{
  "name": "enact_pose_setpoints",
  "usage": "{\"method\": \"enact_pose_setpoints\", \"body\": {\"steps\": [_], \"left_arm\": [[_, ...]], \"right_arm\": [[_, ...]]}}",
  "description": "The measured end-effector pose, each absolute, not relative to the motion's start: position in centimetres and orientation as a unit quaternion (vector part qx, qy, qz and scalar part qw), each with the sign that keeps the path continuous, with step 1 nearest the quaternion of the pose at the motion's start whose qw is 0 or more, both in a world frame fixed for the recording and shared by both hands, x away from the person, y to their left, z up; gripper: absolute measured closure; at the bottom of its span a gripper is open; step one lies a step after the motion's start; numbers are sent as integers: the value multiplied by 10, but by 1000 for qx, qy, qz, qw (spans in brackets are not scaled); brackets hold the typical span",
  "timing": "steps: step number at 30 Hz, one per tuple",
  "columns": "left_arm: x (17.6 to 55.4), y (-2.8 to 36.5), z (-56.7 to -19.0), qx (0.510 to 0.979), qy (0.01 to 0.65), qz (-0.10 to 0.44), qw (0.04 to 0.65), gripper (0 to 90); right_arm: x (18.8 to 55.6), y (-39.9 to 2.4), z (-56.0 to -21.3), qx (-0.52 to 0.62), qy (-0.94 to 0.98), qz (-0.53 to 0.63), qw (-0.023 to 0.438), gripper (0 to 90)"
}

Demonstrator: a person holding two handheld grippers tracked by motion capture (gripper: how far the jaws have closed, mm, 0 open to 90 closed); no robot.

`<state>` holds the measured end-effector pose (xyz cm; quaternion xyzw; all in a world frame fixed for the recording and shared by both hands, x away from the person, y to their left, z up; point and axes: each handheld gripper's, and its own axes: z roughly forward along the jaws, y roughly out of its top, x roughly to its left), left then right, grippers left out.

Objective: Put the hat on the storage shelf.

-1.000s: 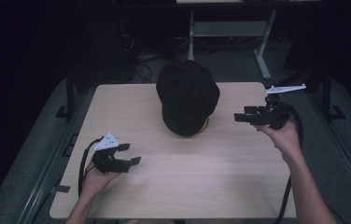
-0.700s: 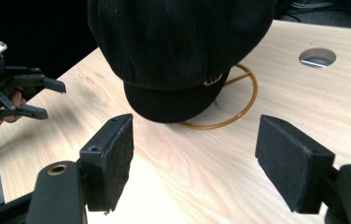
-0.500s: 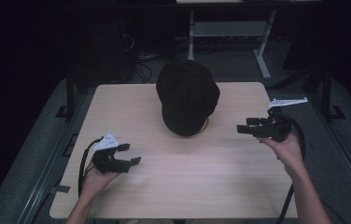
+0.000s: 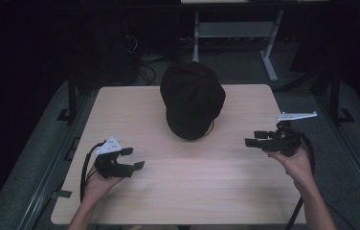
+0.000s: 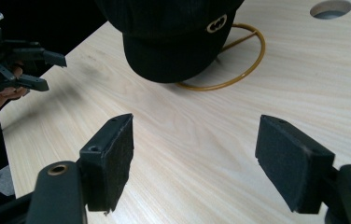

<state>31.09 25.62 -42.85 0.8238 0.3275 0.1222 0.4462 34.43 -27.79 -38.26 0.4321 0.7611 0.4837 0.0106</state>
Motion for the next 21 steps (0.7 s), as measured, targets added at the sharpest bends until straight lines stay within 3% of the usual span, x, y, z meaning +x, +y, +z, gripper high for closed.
{"method": "enact_pose_setpoints", "body": {"steps": [21], "left_arm": [[310, 255, -430, 824, 332, 118, 444, 244]], "right_arm": [[322, -283, -415, 445, 762, 471, 1, 272]]}}
